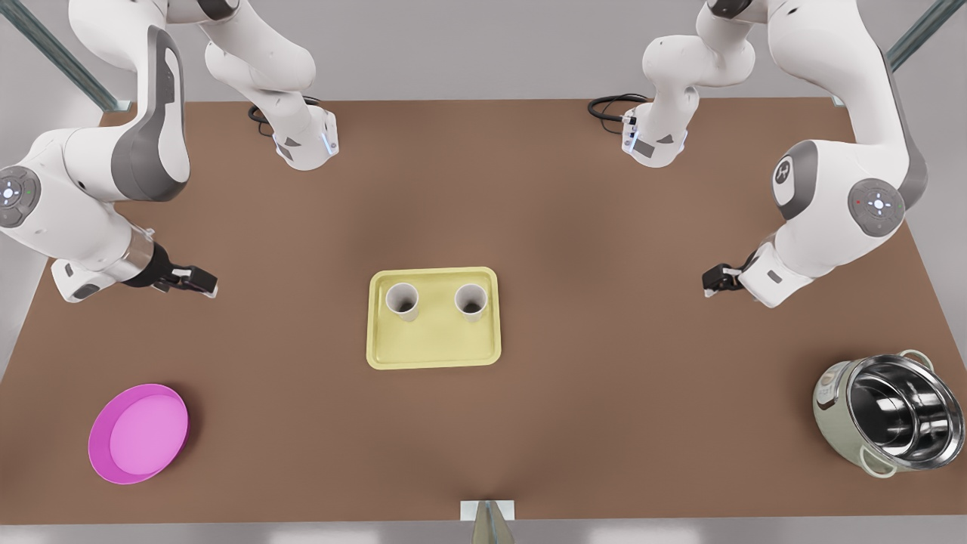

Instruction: Use the left arm to pick up the white IKEA cup from the tray and place it on the middle-left position; use the right arm to pick up the white IKEA cup from the tray and place it on the middle-right position

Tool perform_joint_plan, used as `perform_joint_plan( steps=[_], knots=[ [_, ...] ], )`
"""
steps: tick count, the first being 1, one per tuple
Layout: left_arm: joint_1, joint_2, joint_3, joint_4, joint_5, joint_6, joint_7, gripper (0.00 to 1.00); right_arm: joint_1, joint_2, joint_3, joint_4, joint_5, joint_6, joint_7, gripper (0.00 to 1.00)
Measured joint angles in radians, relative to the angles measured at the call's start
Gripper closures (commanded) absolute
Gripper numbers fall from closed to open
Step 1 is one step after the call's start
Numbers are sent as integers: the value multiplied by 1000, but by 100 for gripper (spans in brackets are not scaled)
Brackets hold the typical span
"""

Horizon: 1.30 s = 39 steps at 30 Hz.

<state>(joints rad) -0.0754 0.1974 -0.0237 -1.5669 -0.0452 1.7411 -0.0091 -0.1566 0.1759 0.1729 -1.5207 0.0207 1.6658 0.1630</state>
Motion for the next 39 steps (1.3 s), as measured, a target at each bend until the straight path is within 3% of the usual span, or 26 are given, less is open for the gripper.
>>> perform_joint_plan(
  steps=[4,7,10,17,22,27,39],
  knots=[
    [-10,4,-20,2,-1,8,7,0,25,12,45,2,-2,6,14,0],
    [-183,26,-28,28,16,6,-7,0,82,15,107,2,0,4,3,0],
    [-419,102,-34,99,45,5,-60,0,199,54,123,-2,3,36,-13,0],
    [-555,341,-38,124,41,109,-235,0,299,157,127,-144,22,229,-53,0],
    [-606,434,-38,125,39,240,-358,0,301,174,127,-261,24,394,-72,0],
    [-639,493,-39,127,38,359,-460,0,342,230,127,-271,25,514,-83,0],
    [-644,579,-30,135,48,549,-618,0,341,295,120,-309,14,643,-98,0]
  ],
)
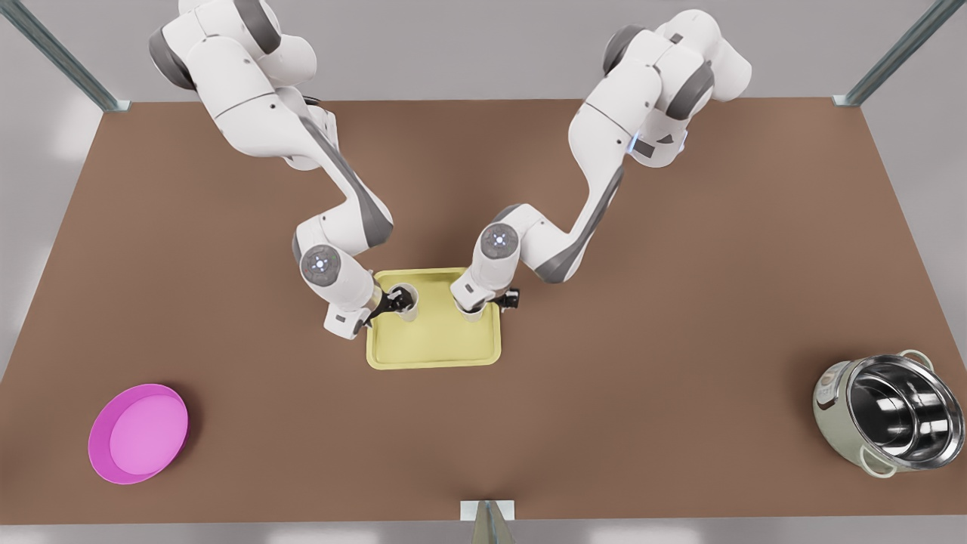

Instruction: Use the left arm to pick up the white IKEA cup from the tray and place it on the middle-left position; use the right arm to pick up the white IKEA cup from the tray and place it on the middle-right position

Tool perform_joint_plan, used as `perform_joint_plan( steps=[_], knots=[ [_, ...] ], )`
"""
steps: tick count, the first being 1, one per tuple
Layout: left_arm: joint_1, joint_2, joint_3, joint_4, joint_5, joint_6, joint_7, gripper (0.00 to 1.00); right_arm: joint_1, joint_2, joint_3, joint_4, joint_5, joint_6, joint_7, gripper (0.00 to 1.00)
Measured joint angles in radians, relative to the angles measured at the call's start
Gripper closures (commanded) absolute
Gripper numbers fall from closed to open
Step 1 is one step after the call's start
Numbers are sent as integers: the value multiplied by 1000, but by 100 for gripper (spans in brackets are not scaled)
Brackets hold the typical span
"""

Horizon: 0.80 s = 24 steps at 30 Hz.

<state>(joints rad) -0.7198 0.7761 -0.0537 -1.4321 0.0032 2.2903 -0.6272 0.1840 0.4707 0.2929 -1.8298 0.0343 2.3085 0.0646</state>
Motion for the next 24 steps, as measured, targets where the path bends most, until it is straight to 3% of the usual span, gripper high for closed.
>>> perform_joint_plan(
  steps=[4,7,9,13,16,17,19,22,24],
  knots=[
    [0,16,0,2,2,32,-33,4,-1,7,0,-37,-2,10,-4,0],
    [1,16,1,10,2,45,-54,49,-1,7,-6,-63,-21,12,-7,0],
    [2,14,1,12,-1,50,-67,65,2,7,-7,-81,-28,13,-8,0],
    [2,10,2,13,-3,51,-91,79,22,8,-5,-92,-36,15,-8,0],
    [2,-24,1,12,-4,32,-108,79,27,11,-4,-98,-38,15,-8,1],
    [2,-50,1,11,-4,14,-113,79,27,17,-4,-97,-38,16,-8,7],
    [38,-142,2,-31,-1,-30,-120,79,26,25,-5,-97,-38,17,-9,32],
    [157,-268,28,-150,4,-78,-105,78,25,27,-5,-94,-33,18,-15,56],
    [240,-297,89,-186,5,-96,-68,78,25,26,-5,-90,-34,16,-17,66]
  ],
)
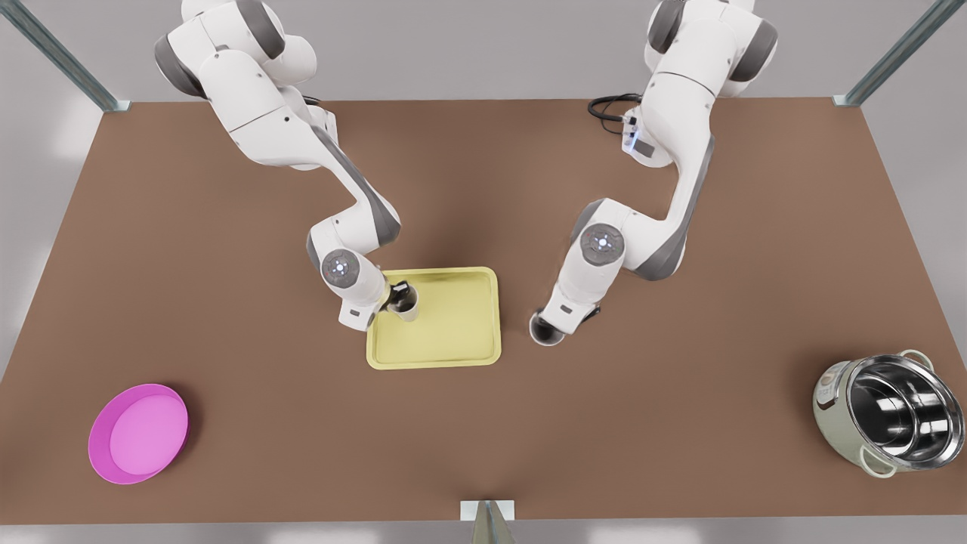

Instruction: Use the left arm to pick up the white IKEA cup from the tray and place it on the middle-left position; use the right arm to pick up the white IKEA cup from the tray and place it on the middle-right position

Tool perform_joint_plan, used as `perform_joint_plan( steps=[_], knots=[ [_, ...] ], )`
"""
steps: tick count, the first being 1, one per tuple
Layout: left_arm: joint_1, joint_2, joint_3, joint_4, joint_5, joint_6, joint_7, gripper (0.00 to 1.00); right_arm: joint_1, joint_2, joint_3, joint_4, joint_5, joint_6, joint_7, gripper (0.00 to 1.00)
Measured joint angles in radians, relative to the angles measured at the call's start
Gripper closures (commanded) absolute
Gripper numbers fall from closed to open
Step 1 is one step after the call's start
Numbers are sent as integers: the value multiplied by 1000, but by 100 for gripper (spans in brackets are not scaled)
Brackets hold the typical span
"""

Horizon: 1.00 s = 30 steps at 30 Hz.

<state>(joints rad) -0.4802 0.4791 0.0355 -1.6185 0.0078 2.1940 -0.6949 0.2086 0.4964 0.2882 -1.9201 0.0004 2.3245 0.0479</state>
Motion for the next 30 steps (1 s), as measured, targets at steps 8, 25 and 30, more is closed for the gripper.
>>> perform_joint_plan(
  steps=[8,25,30],
  knots=[
    [275,-18,49,-238,-10,234,242,77,-4,-27,-1,7,12,-11,-17,92],
    [322,25,49,-344,-15,624,553,74,-286,-20,-169,286,-16,-376,-342,95],
    [322,27,49,-366,-16,677,604,14,-283,56,-215,327,-91,-350,-459,95]
  ],
)
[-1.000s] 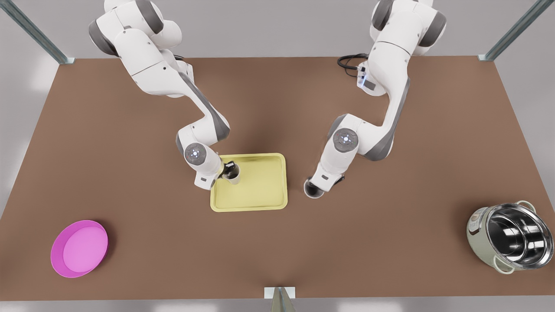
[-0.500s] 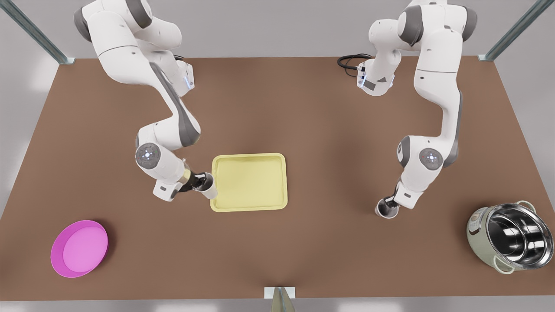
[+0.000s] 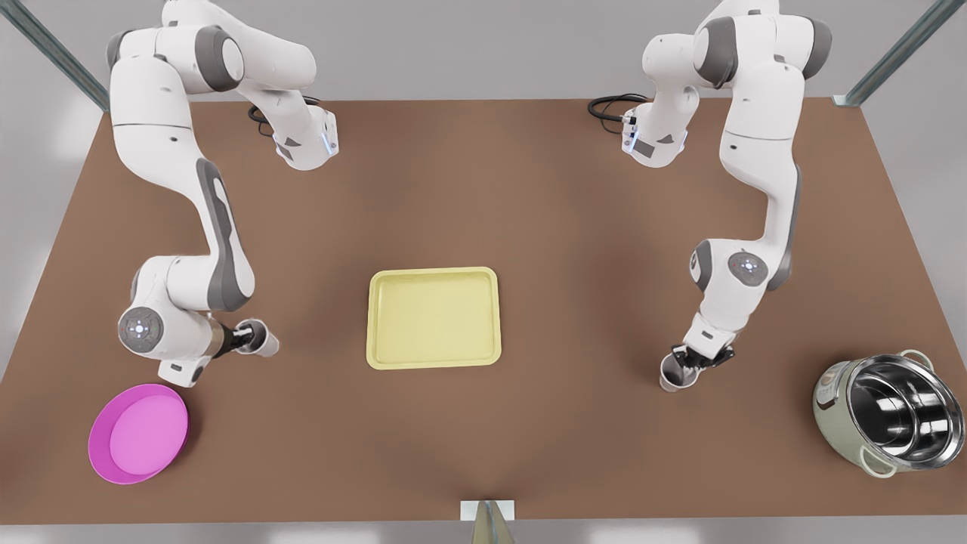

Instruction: Use the left arm to pick up the white IKEA cup from the tray and place it on the middle-left position; use the right arm to pick up the white IKEA cup from the tray and place it on the middle-right position

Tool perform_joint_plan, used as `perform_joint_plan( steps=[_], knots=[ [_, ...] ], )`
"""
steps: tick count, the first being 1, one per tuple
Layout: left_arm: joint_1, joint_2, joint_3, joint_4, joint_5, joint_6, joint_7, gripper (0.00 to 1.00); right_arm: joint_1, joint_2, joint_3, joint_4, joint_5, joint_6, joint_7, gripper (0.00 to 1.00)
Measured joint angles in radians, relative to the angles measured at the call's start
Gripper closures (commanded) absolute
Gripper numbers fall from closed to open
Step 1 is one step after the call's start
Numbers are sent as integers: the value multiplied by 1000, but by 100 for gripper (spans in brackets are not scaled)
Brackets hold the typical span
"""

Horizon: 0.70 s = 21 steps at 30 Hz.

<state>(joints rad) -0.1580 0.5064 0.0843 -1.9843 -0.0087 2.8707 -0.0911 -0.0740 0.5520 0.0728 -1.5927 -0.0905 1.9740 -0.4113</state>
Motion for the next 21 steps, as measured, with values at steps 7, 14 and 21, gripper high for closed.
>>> perform_joint_plan(
  steps=[7,14,21],
  knots=[
    [4,-252,1,-36,-3,-151,57,0,24,108,-35,106,-32,57,-118,95],
    [2,-415,-1,340,-85,-838,58,0,25,160,-37,110,-34,125,-199,91],
    [29,-354,5,367,-71,-1018,71,0,23,160,-39,112,-41,158,-234,40]
  ],
)
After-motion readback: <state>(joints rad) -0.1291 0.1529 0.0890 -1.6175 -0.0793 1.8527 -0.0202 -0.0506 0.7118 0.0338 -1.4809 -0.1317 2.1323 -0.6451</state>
